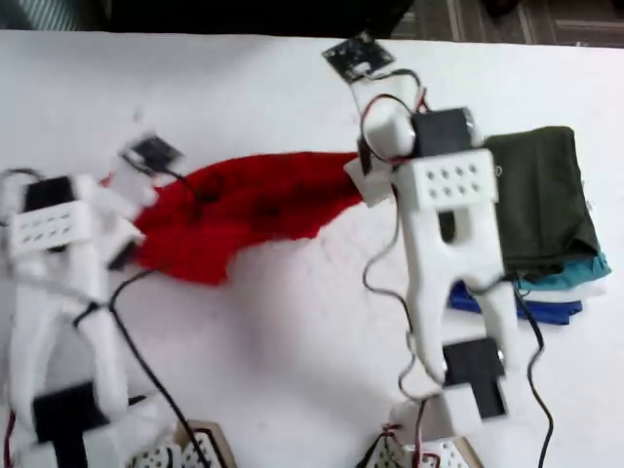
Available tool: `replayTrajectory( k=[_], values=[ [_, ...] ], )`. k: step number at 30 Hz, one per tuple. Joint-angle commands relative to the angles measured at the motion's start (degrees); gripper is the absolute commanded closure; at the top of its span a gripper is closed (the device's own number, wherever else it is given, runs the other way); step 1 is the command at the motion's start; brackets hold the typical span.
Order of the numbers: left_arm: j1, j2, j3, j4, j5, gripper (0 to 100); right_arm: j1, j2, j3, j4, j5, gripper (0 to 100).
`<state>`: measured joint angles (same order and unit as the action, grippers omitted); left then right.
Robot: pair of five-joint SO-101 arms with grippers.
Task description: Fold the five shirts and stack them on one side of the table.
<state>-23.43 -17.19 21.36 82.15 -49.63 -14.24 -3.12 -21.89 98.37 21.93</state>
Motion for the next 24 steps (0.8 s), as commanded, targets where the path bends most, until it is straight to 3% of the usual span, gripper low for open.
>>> replayTrajectory(
  k=[1,13,24],
  values=[
    [-4.79,-9.89,-9.49,-0.18,2.99,98,0.57,-8.57,-2.64,-0.31,0.44,98.0],
    [-12.09,-16.57,-38.24,-0.18,16.00,98,0.84,-14.20,-23.21,-1.01,-0.09,98.0],
    [-13.67,-16.66,-54.33,-0.18,16.70,98,2.86,-14.81,-35.43,-0.66,0.35,98.0]
  ],
)
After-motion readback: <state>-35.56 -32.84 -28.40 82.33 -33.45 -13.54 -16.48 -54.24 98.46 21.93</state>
